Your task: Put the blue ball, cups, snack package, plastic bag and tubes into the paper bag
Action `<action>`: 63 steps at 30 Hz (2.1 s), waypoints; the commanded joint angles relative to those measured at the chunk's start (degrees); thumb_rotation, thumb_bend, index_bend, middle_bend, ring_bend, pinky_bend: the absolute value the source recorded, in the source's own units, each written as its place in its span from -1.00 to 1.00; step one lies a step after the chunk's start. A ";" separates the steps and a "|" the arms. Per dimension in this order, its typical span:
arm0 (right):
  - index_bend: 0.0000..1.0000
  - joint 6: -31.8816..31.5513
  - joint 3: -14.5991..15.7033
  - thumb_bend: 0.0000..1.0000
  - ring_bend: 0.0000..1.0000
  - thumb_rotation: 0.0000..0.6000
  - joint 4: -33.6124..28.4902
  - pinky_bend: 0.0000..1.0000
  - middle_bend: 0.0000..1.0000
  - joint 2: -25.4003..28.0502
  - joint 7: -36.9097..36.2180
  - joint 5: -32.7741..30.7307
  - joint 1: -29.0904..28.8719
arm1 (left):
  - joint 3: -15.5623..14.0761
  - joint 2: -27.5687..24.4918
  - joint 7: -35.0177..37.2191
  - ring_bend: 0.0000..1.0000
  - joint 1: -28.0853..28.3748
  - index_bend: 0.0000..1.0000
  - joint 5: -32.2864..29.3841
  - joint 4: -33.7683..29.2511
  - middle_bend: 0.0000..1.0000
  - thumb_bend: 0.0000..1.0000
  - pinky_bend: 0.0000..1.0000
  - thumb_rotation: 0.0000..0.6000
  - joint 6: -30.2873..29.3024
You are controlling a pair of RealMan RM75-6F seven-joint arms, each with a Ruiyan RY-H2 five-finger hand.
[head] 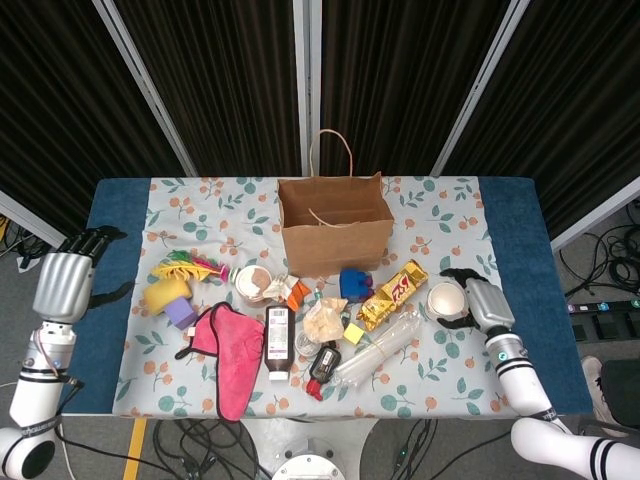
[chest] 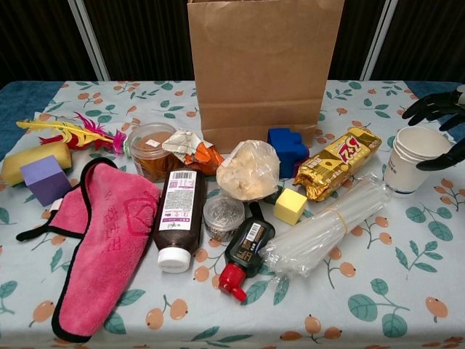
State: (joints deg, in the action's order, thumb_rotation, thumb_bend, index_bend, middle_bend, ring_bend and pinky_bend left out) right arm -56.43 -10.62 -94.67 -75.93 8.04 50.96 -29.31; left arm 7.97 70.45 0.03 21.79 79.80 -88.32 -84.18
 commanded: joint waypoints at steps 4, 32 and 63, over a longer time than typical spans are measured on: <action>-0.12 -6.11 -0.91 -0.70 -0.41 1.00 -3.98 -0.23 -0.24 -0.14 4.36 -2.18 0.37 | 0.03 -0.11 0.97 -0.43 -1.08 -0.33 -0.14 -0.02 -0.28 -0.65 -0.32 1.00 0.06; -0.04 -24.40 -22.70 -0.65 -0.37 1.00 -27.19 -0.17 -0.21 12.15 21.49 -2.64 -14.04 | -0.29 -1.11 5.09 -0.43 -4.97 -0.33 0.43 0.72 -0.28 -0.65 -0.32 1.00 0.93; -0.72 -19.05 -19.12 -1.00 -0.91 1.00 -14.57 -0.65 -0.68 1.66 14.91 -1.73 -20.24 | 0.75 -0.42 8.26 -0.43 -5.46 -0.33 0.84 3.84 -0.28 -0.65 -0.32 1.00 2.70</action>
State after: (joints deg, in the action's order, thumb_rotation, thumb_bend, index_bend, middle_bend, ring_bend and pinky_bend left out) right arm -73.34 -29.94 -106.95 -76.44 22.78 46.60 -51.19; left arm 8.75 70.06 8.30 16.34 80.60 -84.44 -81.50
